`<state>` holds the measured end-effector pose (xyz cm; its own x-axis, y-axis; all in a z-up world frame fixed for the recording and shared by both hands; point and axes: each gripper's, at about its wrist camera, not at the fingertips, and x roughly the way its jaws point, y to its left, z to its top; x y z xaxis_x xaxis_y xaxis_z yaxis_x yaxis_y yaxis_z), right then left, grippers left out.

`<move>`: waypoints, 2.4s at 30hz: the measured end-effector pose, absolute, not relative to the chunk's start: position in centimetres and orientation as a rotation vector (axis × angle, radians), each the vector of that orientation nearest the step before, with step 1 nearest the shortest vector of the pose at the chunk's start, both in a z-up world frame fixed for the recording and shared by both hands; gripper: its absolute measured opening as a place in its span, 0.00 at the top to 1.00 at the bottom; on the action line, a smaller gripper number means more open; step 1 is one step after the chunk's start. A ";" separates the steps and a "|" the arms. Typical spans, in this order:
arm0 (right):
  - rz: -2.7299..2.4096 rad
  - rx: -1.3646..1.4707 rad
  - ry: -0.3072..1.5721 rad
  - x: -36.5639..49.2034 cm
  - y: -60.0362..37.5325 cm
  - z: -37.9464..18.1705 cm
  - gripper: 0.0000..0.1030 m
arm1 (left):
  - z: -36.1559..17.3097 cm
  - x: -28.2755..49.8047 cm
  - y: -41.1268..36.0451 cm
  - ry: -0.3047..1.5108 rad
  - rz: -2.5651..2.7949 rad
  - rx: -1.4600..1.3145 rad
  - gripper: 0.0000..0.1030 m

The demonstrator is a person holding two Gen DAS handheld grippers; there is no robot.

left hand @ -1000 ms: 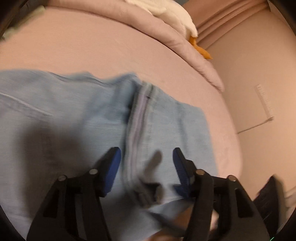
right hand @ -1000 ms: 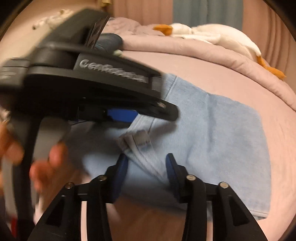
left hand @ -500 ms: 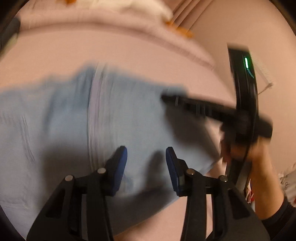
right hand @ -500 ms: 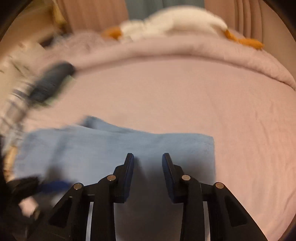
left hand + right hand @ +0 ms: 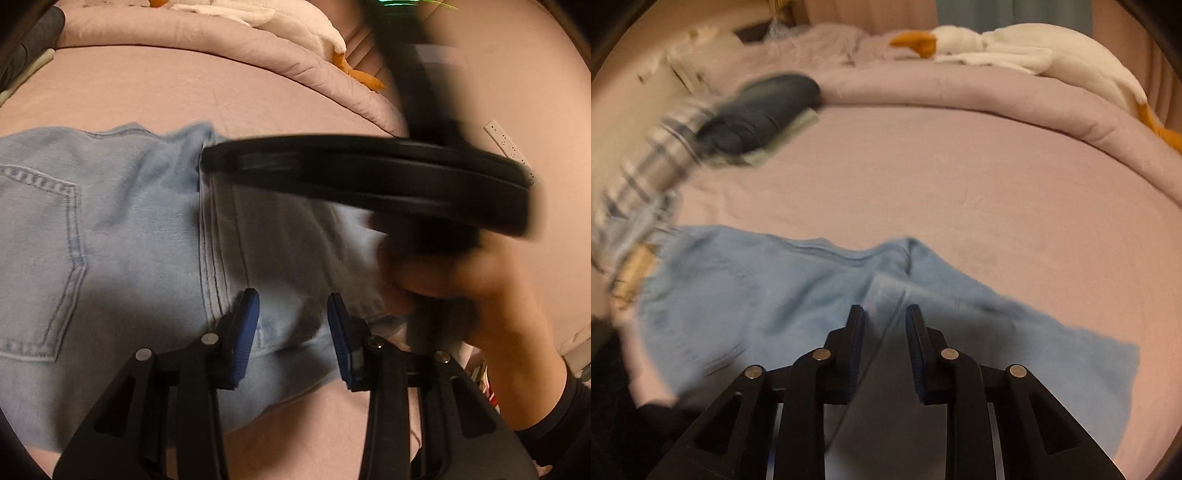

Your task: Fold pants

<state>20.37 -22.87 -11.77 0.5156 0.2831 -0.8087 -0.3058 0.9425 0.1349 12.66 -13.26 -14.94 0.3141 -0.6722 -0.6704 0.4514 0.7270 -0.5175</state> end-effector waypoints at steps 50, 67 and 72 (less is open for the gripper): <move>-0.036 0.004 0.914 4.8 -28.4 -11.7 0.51 | -9.9 3.4 0.0 0.814 -0.355 -0.315 0.21; 0.308 0.032 0.835 3.9 -20.4 -7.8 0.43 | -12.2 3.4 4.6 0.842 -0.265 -0.499 0.14; 0.336 0.024 0.843 3.7 -19.1 -7.7 0.43 | -13.0 3.9 5.6 0.842 -0.242 -0.536 0.14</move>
